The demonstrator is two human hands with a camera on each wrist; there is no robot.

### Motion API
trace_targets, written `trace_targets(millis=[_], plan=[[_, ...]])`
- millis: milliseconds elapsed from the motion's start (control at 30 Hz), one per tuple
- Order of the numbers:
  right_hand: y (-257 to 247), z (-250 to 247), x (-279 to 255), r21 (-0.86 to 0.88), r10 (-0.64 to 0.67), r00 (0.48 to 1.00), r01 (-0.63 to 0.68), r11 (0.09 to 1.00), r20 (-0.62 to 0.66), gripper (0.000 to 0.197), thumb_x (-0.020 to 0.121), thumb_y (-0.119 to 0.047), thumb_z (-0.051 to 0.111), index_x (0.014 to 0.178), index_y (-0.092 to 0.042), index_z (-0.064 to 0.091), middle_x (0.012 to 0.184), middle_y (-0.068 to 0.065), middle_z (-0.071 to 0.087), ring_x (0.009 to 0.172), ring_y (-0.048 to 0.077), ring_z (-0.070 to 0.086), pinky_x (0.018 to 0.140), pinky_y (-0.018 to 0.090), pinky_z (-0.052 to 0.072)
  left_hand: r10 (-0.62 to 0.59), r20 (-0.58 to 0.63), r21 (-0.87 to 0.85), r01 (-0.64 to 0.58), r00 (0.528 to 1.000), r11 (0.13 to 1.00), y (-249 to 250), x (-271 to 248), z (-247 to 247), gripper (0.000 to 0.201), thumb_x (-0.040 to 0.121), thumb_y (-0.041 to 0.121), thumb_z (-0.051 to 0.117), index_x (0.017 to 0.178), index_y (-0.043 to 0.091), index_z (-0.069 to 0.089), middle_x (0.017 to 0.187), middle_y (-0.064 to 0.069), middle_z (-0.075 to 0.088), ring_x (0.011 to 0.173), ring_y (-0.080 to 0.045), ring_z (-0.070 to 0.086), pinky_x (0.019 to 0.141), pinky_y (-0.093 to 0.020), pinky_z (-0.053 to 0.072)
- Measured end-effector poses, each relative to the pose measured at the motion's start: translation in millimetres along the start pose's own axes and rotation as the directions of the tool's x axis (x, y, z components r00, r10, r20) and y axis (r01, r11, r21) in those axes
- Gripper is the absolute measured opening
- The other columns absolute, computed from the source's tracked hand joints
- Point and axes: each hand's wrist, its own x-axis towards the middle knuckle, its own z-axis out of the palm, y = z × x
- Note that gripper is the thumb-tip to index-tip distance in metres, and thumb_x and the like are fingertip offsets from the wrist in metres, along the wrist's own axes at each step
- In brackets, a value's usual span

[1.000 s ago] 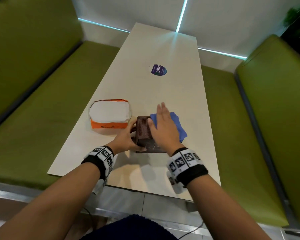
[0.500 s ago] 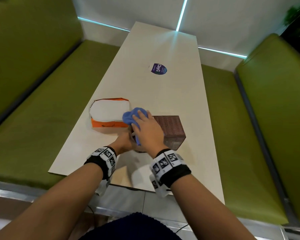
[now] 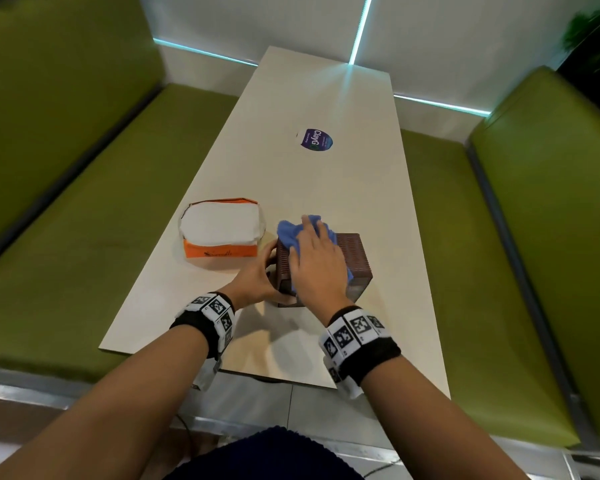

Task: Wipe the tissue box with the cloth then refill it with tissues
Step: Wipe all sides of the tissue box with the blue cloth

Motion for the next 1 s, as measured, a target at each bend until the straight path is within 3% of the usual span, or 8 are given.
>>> trace_targets(millis=[133, 233, 400, 533, 600, 700, 867, 1000], plan=[[35.3, -17.7, 15.0, -0.015, 0.090, 0.995, -0.089, 0.996, 0.032, 0.046, 0.102, -0.036, 0.032, 0.140, -0.011, 0.039, 0.153, 0.006, 0.035, 0.146, 0.024, 0.020, 0.114, 0.043, 0.027, -0.017, -0.008, -0.022, 0.017, 1.000, 1.000, 0.7, -1.5, -1.2, 0.130, 0.042, 0.019, 0.094, 0.150, 0.025, 0.022, 0.144, -0.001, 0.048, 0.131, -0.014, 0.049, 0.105, -0.039, 0.048], [50.7, -21.8, 12.3, -0.012, 0.214, 0.977, -0.215, 0.977, -0.013, 0.053, 0.101, -0.040, 0.033, 0.142, -0.008, 0.035, 0.157, 0.006, 0.028, 0.148, 0.026, 0.015, 0.118, 0.042, 0.023, -0.017, -0.008, -0.010, 0.017, 1.000, 1.000, 0.8, -2.4, 0.6, 0.130, 0.042, 0.021, 0.094, 0.150, 0.026, 0.022, 0.144, -0.001, 0.048, 0.132, -0.014, 0.048, 0.108, -0.040, 0.046], [-4.2, 4.6, 10.8, 0.020, 0.022, 0.999, -0.023, 1.000, 0.031, 0.052, 0.100, -0.039, 0.035, 0.141, -0.007, 0.036, 0.156, 0.007, 0.030, 0.148, 0.028, 0.014, 0.116, 0.041, 0.027, -0.019, -0.017, 0.029, 0.019, 1.000, 0.999, -0.9, -1.5, -0.8, 0.129, 0.046, 0.015, 0.096, 0.150, 0.022, 0.020, 0.142, 0.000, 0.051, 0.130, -0.014, 0.051, 0.107, -0.037, 0.046], [21.5, -0.9, 17.9, -0.109, -0.035, 0.996, 0.043, 0.993, 0.082, 0.041, 0.098, -0.027, 0.041, 0.137, -0.013, 0.042, 0.149, 0.005, 0.039, 0.146, 0.031, 0.017, 0.111, 0.045, 0.031, -0.026, -0.018, -0.014, 0.025, 1.000, 1.000, 2.0, -3.1, -1.9, 0.131, 0.042, 0.019, 0.094, 0.150, 0.023, 0.021, 0.141, -0.001, 0.050, 0.129, -0.016, 0.051, 0.104, -0.038, 0.049], [48.0, -11.5, 16.3, -0.030, 0.082, 0.997, -0.082, 0.996, 0.006, 0.042, 0.099, -0.027, 0.039, 0.140, -0.021, 0.039, 0.150, 0.001, 0.039, 0.145, 0.031, 0.021, 0.109, 0.049, 0.034, -0.022, -0.017, -0.024, 0.021, 1.000, 0.999, 2.7, -4.0, -1.2, 0.128, 0.042, 0.018, 0.094, 0.149, 0.025, 0.023, 0.142, -0.001, 0.049, 0.131, -0.015, 0.049, 0.106, -0.039, 0.047], [56.2, -11.7, 5.5, -0.003, 0.205, 0.977, -0.205, 0.979, -0.056, 0.044, 0.099, -0.034, 0.034, 0.141, -0.025, 0.040, 0.151, 0.002, 0.039, 0.146, 0.030, 0.019, 0.110, 0.044, 0.036, -0.012, -0.010, -0.001, 0.012, 1.000, 1.000, 3.2, -5.2, 1.2, 0.122, 0.047, 0.009, 0.094, 0.147, 0.025, 0.025, 0.140, 0.001, 0.050, 0.130, -0.013, 0.048, 0.109, -0.039, 0.044], [-7.7, 10.5, -4.5, -0.033, 0.011, 0.999, -0.012, 0.999, -0.035, 0.050, 0.095, -0.041, 0.037, 0.140, -0.021, 0.045, 0.150, 0.004, 0.042, 0.145, 0.031, 0.025, 0.113, 0.042, 0.033, 0.003, -0.031, 0.031, -0.002, 1.000, 1.000, 4.0, -6.5, 1.8, 0.125, 0.040, 0.023, 0.094, 0.146, 0.031, 0.027, 0.140, 0.003, 0.051, 0.129, -0.014, 0.051, 0.104, -0.044, 0.048], [18.2, 1.9, 9.4, -0.088, -0.026, 0.999, 0.029, 0.996, 0.044, 0.044, 0.101, -0.035, 0.030, 0.144, -0.028, 0.037, 0.154, -0.004, 0.035, 0.145, 0.025, 0.022, 0.117, 0.044, 0.023, -0.013, -0.045, 0.004, 0.013, 0.999, 1.000, 2.3, -6.8, 1.2, 0.127, 0.045, 0.014, 0.095, 0.149, 0.026, 0.024, 0.141, 0.001, 0.051, 0.131, -0.014, 0.050, 0.107, -0.042, 0.046]])
